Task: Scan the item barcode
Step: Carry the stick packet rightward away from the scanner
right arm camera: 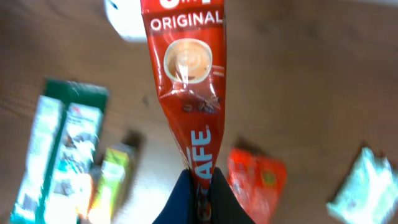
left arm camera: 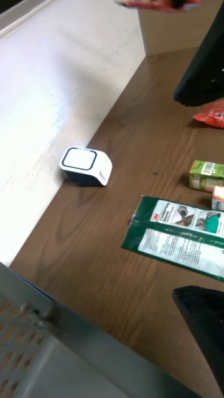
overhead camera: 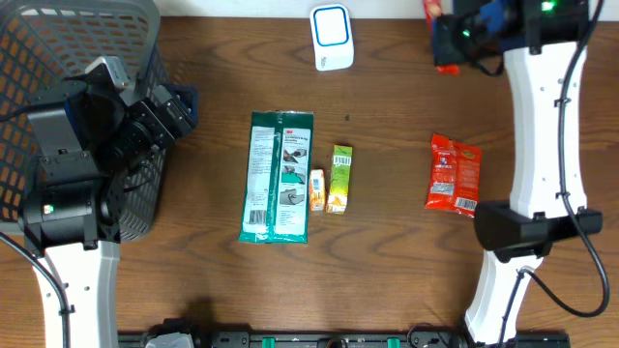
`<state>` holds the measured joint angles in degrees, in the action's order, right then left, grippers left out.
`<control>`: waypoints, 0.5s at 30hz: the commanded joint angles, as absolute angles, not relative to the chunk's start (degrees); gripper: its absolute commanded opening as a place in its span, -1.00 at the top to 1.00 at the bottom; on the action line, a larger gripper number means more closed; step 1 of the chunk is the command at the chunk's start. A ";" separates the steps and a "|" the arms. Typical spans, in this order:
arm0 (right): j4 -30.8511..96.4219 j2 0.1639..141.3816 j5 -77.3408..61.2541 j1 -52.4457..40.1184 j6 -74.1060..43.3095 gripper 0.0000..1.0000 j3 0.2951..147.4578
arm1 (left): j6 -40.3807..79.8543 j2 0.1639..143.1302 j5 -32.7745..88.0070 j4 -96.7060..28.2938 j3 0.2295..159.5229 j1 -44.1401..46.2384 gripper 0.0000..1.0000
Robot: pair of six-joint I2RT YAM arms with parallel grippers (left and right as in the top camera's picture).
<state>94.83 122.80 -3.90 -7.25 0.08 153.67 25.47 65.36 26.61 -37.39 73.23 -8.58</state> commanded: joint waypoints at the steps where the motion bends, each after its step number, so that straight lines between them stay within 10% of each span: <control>1: 97.34 123.98 -4.45 -4.29 0.80 0.97 151.85 | 25.12 65.28 26.11 -37.23 73.95 -8.82 -0.85; 15: 94.98 122.45 6.92 6.15 -4.67 0.97 124.01 | 25.12 65.28 26.11 -37.23 73.95 -8.82 -0.86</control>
<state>95.74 123.07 1.23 4.34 -2.92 127.52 25.47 65.36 26.61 -37.39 73.23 -8.58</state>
